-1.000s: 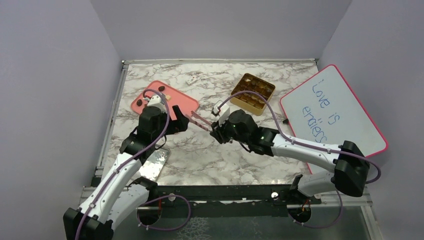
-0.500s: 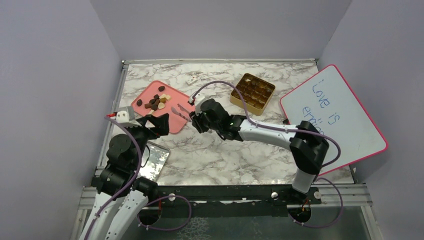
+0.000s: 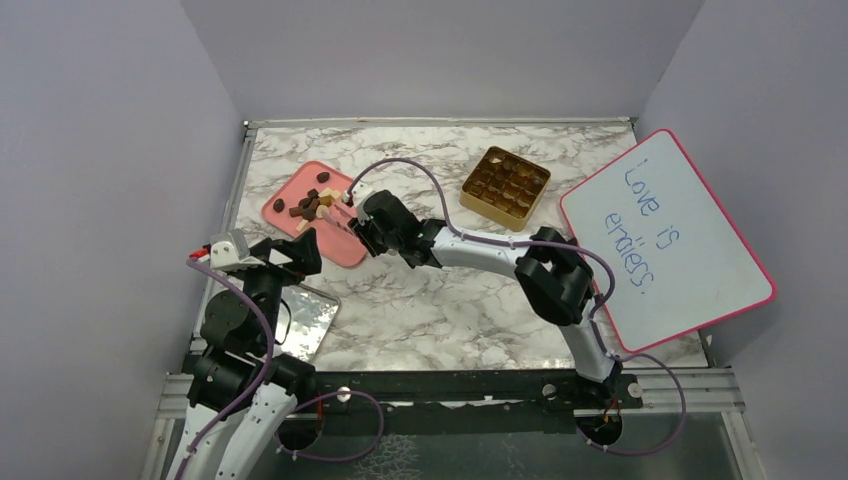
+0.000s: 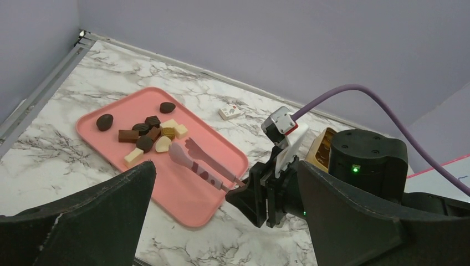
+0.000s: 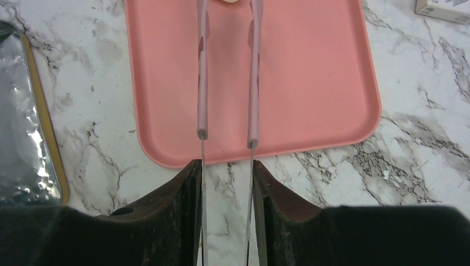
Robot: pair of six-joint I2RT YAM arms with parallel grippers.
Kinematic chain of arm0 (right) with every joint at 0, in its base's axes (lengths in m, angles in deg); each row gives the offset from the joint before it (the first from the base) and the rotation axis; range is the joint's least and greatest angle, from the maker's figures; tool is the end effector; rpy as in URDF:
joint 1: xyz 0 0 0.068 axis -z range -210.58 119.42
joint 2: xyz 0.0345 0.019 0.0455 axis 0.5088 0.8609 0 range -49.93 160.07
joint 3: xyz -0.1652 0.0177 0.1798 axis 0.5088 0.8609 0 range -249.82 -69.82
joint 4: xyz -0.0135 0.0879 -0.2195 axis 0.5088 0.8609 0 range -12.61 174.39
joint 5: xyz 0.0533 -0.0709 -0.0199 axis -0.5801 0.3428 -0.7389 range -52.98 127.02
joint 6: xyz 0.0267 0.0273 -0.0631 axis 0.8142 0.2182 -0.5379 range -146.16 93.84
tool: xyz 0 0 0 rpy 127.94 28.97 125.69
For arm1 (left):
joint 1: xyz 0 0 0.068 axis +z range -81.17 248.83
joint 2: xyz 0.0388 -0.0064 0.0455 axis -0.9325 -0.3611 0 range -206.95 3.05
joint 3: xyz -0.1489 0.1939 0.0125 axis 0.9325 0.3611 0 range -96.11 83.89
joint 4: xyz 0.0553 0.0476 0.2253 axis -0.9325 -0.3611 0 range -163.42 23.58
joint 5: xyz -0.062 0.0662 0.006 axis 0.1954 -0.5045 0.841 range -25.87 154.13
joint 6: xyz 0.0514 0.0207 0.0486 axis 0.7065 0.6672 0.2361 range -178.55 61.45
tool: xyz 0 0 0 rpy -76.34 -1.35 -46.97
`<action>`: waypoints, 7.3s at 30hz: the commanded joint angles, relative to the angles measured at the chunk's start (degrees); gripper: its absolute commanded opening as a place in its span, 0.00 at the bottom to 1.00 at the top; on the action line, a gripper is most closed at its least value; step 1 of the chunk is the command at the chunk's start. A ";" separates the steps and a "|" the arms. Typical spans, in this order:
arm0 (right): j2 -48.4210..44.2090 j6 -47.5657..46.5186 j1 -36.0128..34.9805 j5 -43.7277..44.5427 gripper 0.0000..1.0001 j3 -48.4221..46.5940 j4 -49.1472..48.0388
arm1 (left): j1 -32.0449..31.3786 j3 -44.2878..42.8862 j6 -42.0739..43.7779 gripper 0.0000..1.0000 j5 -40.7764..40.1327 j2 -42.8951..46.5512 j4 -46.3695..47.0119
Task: Pack the chocolate
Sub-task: Pick up the fake chocolate from the plate, then place the fake chocolate in the packing box, then pick up the fake chocolate from the plate.
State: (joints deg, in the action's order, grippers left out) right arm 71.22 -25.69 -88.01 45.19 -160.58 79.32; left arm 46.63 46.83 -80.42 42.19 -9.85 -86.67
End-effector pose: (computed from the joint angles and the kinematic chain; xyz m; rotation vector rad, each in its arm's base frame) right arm 0.2629 0.3951 0.1836 -0.9550 1.9384 0.4407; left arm 0.0982 -0.0154 0.3190 -0.3037 1.4859 -0.3297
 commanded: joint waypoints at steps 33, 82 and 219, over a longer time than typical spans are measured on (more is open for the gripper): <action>11.01 -6.25 -0.40 1.90 0.33 -13.76 3.22 | 0.22 -0.29 1.04 0.99 -1.89 0.43 0.53; -30.69 11.98 25.32 4.38 0.25 13.25 29.29 | 0.22 0.23 2.20 0.99 9.63 -8.37 0.02; 16.61 -11.03 0.65 5.55 0.40 -27.20 12.24 | 1.63 -0.21 1.30 0.99 1.21 2.81 -0.89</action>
State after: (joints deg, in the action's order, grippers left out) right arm 85.31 -35.40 -87.38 48.51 -184.32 90.73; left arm 47.88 46.85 -78.97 43.94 -7.71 -87.54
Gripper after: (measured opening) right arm 0.401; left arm 0.990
